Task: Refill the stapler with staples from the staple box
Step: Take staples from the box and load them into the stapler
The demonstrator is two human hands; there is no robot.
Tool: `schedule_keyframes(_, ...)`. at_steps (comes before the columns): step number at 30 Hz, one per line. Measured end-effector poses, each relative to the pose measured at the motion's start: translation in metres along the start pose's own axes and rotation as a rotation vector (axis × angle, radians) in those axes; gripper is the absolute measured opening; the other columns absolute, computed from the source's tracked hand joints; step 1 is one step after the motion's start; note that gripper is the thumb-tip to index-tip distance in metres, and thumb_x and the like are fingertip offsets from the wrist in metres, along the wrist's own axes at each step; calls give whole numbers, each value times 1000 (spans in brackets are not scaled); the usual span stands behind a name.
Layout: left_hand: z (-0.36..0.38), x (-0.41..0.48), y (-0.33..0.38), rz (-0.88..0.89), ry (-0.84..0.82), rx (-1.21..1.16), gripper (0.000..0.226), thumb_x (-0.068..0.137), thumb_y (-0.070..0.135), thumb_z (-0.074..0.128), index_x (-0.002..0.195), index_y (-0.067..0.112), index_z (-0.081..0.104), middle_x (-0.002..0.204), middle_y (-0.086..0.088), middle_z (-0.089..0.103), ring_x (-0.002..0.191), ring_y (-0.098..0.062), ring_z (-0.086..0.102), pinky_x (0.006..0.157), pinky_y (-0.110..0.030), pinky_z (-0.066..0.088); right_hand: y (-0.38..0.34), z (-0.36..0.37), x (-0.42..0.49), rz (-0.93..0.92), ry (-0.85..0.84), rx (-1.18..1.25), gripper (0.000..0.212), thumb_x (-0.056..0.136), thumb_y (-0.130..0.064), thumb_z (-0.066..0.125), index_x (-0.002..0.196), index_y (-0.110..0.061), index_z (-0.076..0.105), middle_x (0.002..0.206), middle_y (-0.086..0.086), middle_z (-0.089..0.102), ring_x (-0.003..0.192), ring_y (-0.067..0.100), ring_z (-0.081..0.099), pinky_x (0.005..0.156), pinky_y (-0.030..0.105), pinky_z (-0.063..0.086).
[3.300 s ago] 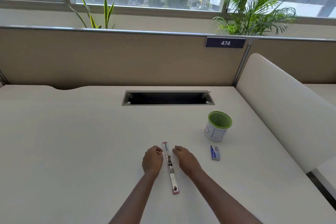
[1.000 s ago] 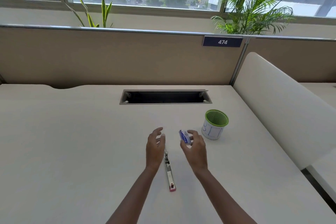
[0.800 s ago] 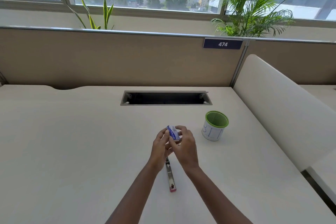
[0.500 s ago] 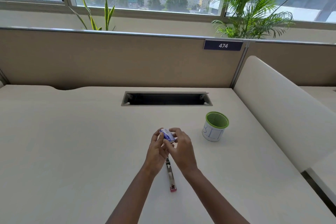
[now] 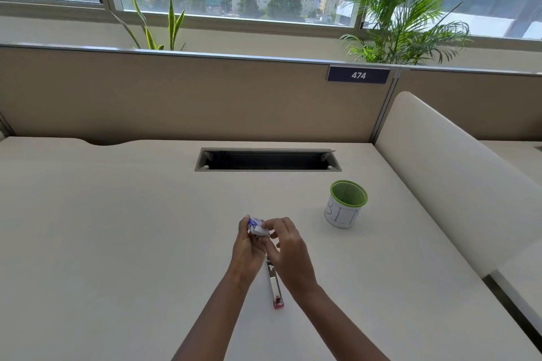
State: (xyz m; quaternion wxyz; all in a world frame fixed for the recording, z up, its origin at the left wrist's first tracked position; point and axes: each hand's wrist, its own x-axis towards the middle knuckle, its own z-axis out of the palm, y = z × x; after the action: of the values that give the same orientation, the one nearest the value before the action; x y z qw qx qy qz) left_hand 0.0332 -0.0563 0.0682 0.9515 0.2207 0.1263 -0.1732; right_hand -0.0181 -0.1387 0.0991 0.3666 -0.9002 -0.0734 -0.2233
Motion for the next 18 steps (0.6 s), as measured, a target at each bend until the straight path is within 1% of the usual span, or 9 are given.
schedule_keyframes(3, -2, 1, 0, 7, 54, -62, 30, 98, 29, 40, 79, 9, 54, 54, -1, 63, 47, -7, 63, 50, -14, 54, -3, -3, -4, -97, -13, -81, 13, 82, -2, 63, 94, -3, 64, 91, 12, 65, 82, 22, 64, 69, 18, 50)
schedule_keyframes(6, -3, 3, 1, 13, 71, -48, 30, 97, 31, 40, 81, 11, 54, 61, -1, 61, 47, -7, 62, 50, -15, 53, -2, -4, -10, -192, -12, -166, 11, 76, -2, 69, 87, -3, 67, 83, 12, 67, 75, 24, 64, 65, 24, 54)
schedule_keyframes(9, -5, 3, 2, -2, 68, -63, 31, 97, 34, 41, 83, 11, 56, 59, -1, 63, 47, -9, 63, 49, -16, 54, -2, -5, -13, -206, -4, -144, 8, 79, -8, 66, 87, -5, 67, 81, 11, 67, 76, 22, 62, 70, 21, 47)
schedule_keyframes(11, -6, 3, 1, -1, 54, -69, 32, 97, 34, 39, 84, 11, 56, 59, -1, 64, 48, -9, 63, 50, -16, 54, -4, -6, -12, -164, -9, -101, 6, 83, -11, 62, 84, -6, 66, 78, 11, 67, 74, 20, 59, 71, 22, 44)
schedule_keyframes(14, -6, 1, 0, 0, 24, -48, 36, 98, 35, 35, 83, 11, 57, 58, 0, 65, 49, -8, 64, 50, -16, 55, -8, -8, -6, -2, -78, -5, 16, 90, -17, 55, 83, -4, 63, 76, 13, 66, 71, 23, 56, 67, 29, 44)
schedule_keyframes(18, -3, -2, 0, 0, -26, -35, 39, 99, 35, 34, 83, 8, 57, 56, -1, 66, 50, -10, 66, 50, -19, 56, -12, -9, 1, 103, -61, 11, 21, 88, -19, 56, 76, -2, 61, 74, 13, 65, 68, 19, 52, 64, 28, 43)
